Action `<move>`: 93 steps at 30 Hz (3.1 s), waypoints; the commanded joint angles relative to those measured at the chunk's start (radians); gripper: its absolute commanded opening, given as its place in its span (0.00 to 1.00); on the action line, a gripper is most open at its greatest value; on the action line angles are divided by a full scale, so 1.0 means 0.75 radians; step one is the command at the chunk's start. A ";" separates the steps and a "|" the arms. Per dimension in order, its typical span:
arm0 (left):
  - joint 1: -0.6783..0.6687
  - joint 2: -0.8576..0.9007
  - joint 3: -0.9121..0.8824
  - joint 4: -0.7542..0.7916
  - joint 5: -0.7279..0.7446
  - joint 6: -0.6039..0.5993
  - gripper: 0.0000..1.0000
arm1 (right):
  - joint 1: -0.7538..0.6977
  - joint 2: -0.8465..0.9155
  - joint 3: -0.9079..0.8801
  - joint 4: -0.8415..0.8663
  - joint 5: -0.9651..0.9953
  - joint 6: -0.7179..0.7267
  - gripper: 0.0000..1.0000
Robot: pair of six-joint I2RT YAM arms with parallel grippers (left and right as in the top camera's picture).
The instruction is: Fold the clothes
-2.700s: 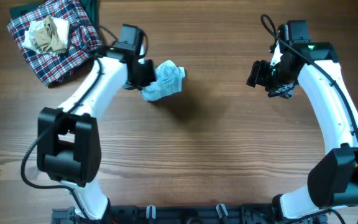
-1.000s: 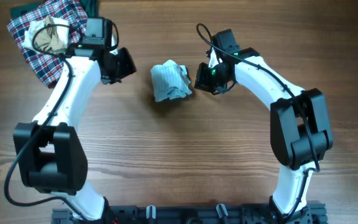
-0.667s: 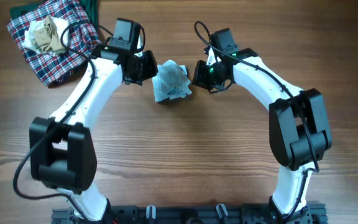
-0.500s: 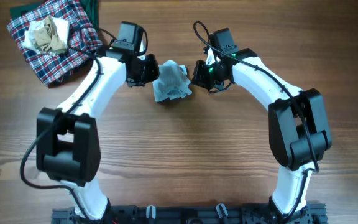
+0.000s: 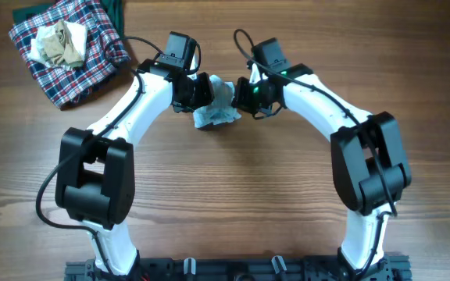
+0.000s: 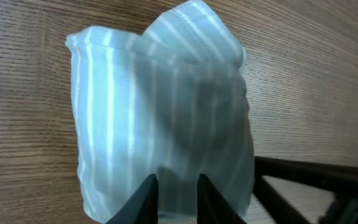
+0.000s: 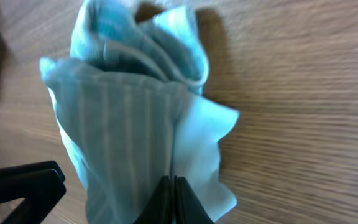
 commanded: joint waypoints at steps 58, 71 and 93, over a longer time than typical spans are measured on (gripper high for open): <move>-0.157 -0.054 0.021 0.148 0.032 0.122 0.30 | -0.014 0.136 0.015 0.209 -0.187 0.090 0.06; -0.038 -0.141 0.021 0.017 -0.352 0.100 0.88 | -0.086 -0.178 0.021 0.084 -0.014 -0.163 0.24; 0.400 -0.139 0.016 -0.223 -0.370 0.002 0.96 | 0.090 0.119 0.020 0.471 -0.244 0.025 0.04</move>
